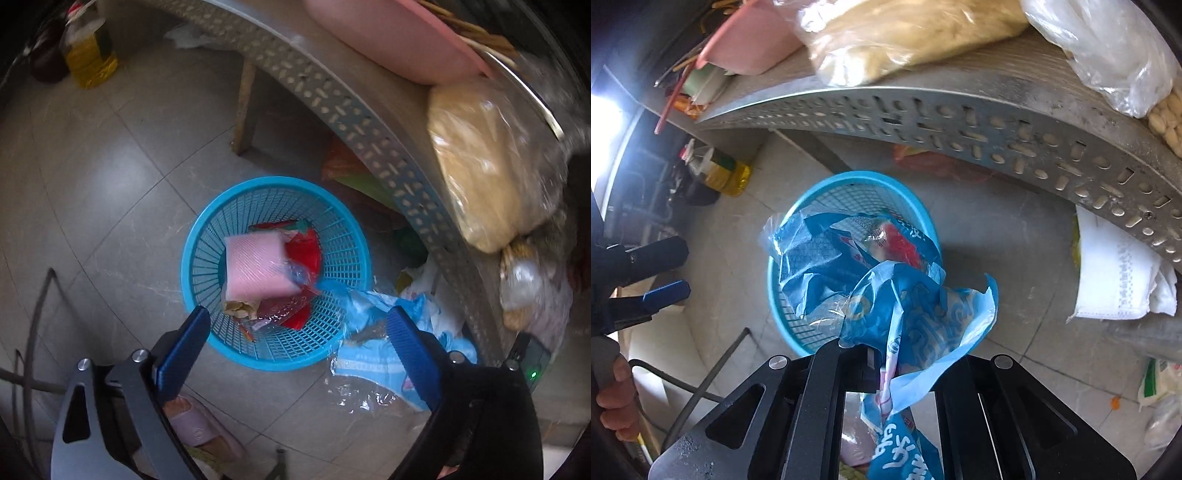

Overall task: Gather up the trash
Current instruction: 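Carry the sponge and wrapper to the blue basket and release both inside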

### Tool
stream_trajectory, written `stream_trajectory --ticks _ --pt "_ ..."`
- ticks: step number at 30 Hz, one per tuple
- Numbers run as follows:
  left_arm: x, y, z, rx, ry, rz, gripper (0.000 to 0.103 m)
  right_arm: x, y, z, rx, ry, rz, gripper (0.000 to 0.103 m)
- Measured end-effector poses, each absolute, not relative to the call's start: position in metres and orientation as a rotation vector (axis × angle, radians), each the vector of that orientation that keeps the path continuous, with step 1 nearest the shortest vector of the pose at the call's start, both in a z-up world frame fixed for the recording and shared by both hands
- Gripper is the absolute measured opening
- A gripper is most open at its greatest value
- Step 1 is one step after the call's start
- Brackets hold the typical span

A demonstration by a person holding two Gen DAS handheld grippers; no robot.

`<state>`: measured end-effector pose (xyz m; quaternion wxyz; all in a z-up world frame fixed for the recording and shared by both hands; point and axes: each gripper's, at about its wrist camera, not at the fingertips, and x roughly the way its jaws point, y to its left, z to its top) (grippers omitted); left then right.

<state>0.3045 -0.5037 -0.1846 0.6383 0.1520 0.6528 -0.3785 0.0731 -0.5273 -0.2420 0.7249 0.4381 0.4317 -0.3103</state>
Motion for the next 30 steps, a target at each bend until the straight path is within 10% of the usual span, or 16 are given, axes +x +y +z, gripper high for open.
stream_trajectory --ticks 12,15,17,30 --pt "0.303 -0.386 -0.045 0.216 1.195 -0.976 0.094 0.176 -0.532 -0.28 0.83 1.075 -0.563 0.007" --pt "0.294 -0.342 -0.018 0.21 1.126 -0.975 0.094 0.22 -0.532 -0.313 0.818 1.175 -0.528 0.021" --pt "0.289 -0.31 -0.009 0.189 1.108 -0.952 0.094 0.245 -0.529 -0.339 0.772 1.247 -0.511 0.057" --pt "0.265 -0.175 0.01 0.089 1.028 -0.879 0.094 0.184 -0.547 -0.292 0.801 1.12 -0.488 0.075"
